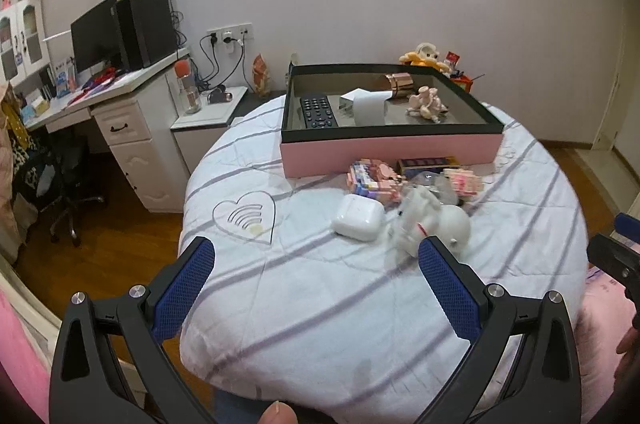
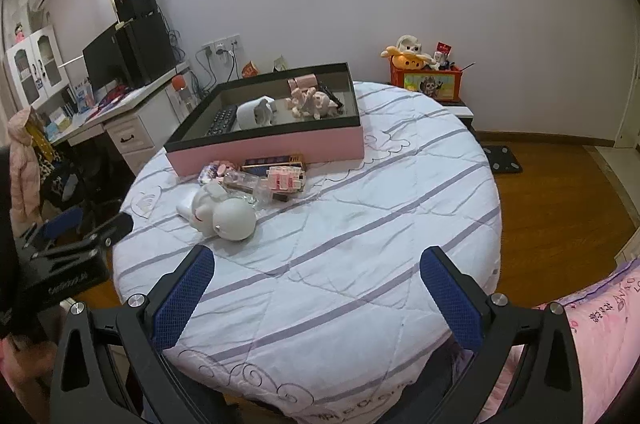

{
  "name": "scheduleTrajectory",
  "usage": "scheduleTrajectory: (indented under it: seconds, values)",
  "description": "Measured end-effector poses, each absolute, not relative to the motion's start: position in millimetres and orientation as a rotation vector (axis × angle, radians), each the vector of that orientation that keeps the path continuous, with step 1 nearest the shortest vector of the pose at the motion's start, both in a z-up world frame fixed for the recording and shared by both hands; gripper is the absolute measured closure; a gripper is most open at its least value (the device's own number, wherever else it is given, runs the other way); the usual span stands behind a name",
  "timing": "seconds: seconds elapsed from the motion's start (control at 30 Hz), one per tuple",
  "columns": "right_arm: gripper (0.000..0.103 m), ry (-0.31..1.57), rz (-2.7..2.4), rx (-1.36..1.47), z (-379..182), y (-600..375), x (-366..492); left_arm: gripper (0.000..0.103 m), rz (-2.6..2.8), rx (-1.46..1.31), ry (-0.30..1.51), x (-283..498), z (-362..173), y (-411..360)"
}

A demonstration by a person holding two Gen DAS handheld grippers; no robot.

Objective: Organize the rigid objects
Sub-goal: 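Withdraw both grippers from the box toward the remaining items, then grasp the white earbud case with the left gripper while the right grasps the pink block figure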

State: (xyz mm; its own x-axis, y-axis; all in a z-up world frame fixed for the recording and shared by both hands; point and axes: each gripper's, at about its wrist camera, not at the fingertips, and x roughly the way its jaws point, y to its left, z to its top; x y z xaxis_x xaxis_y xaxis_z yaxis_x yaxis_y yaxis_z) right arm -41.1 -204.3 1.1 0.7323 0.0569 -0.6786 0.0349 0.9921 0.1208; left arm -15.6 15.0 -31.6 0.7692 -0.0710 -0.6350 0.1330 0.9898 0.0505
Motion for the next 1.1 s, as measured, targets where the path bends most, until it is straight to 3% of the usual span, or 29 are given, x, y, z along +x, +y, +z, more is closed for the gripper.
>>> scheduleTrajectory:
  seconds: [0.53, 1.03, 1.1]
  values:
    - [0.000, 0.798, 0.010, 0.075, -16, -195, 36, 0.000, -0.220, 0.166, 0.800, 65, -77, 1]
    - [0.000, 0.852, 0.009, 0.077, -36, -195, 55, 0.001, -0.250, 0.146, 0.925, 98, -99, 0]
    - [0.000, 0.855, 0.009, 0.074, -36, -195, 57, 0.005, -0.247, 0.147, 0.923, 98, -99, -1]
